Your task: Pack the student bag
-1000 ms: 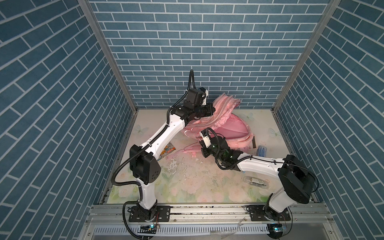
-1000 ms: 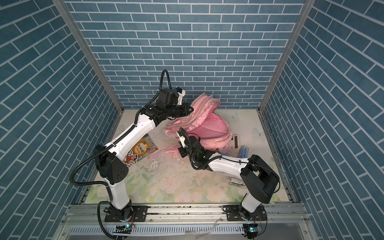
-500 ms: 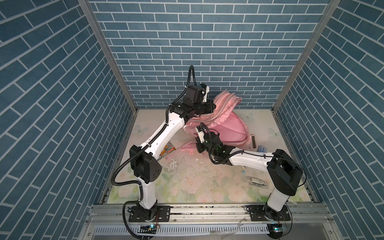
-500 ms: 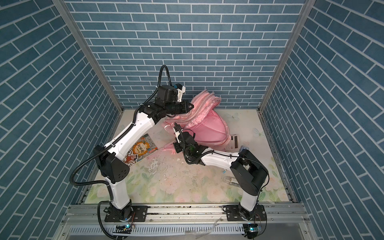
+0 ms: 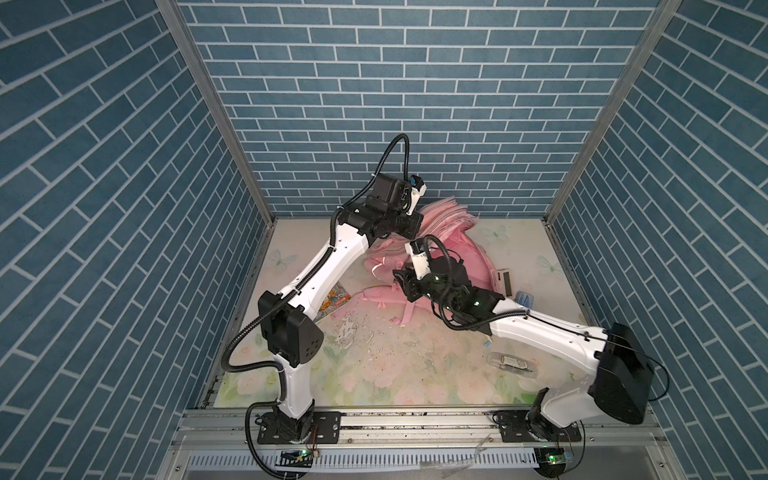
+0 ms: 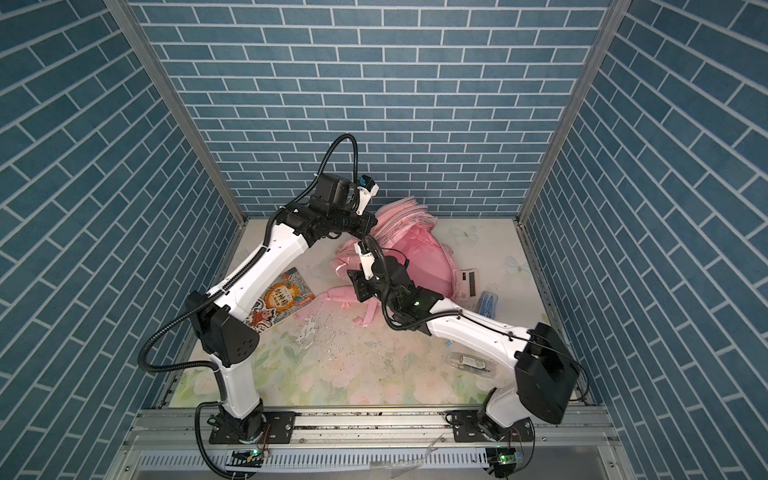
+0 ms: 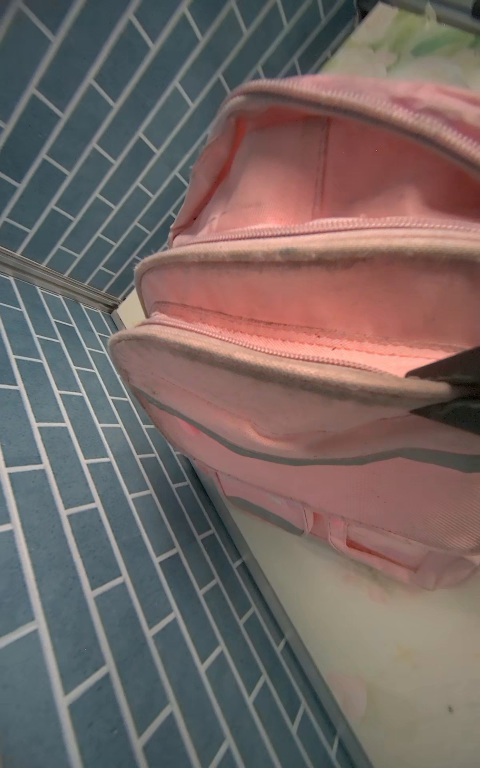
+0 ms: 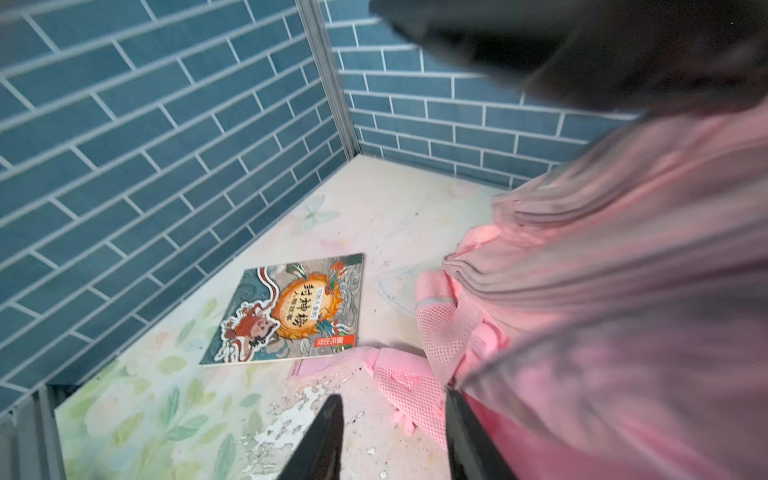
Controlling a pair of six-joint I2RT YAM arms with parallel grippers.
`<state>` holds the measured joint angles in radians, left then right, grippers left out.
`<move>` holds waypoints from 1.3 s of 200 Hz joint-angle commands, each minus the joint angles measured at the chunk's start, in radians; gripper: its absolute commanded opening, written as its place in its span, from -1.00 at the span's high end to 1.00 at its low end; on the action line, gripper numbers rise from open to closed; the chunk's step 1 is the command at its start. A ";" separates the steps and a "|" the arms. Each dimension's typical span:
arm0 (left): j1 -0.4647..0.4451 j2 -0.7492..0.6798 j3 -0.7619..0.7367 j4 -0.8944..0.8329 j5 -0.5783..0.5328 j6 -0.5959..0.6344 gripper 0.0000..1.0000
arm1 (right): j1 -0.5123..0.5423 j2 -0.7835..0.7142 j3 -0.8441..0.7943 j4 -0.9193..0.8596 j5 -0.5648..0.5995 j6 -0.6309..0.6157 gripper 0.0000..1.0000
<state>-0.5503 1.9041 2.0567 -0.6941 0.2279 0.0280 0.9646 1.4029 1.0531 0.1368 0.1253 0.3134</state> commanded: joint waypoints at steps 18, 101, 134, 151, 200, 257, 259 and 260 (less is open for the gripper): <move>0.008 -0.016 0.066 0.170 0.085 0.269 1.00 | 0.001 -0.187 -0.085 -0.132 0.121 0.050 0.12; 0.016 -0.111 -0.228 0.259 0.053 0.381 1.00 | -0.135 -0.394 -0.150 -0.265 0.087 0.189 -0.01; 0.014 -0.175 -0.366 0.302 0.044 0.283 1.00 | -0.154 -0.411 -0.117 -0.338 0.090 0.169 -0.07; 0.015 -0.229 -0.447 0.331 0.035 0.194 0.59 | -0.165 -0.406 -0.096 -0.343 0.067 0.159 -0.10; 0.047 -0.449 -0.670 0.395 -0.106 -0.127 -0.49 | -0.170 -0.287 0.015 -0.343 -0.054 0.169 -0.13; 0.398 -0.648 -0.948 0.296 -0.009 -0.522 -0.59 | -0.163 0.003 0.137 -0.207 -0.338 0.288 -0.14; 0.414 -0.653 -0.957 0.293 -0.007 -0.528 -0.59 | -0.161 0.022 0.138 -0.199 -0.348 0.291 -0.14; 0.423 -0.654 -0.962 0.293 -0.005 -0.529 -0.60 | -0.160 0.022 0.142 -0.196 -0.352 0.292 -0.14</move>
<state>-0.2764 1.2884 1.2148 -0.3386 0.1822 -0.2935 0.7959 1.3190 1.1488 -0.1448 -0.0650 0.5064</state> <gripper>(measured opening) 0.788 0.570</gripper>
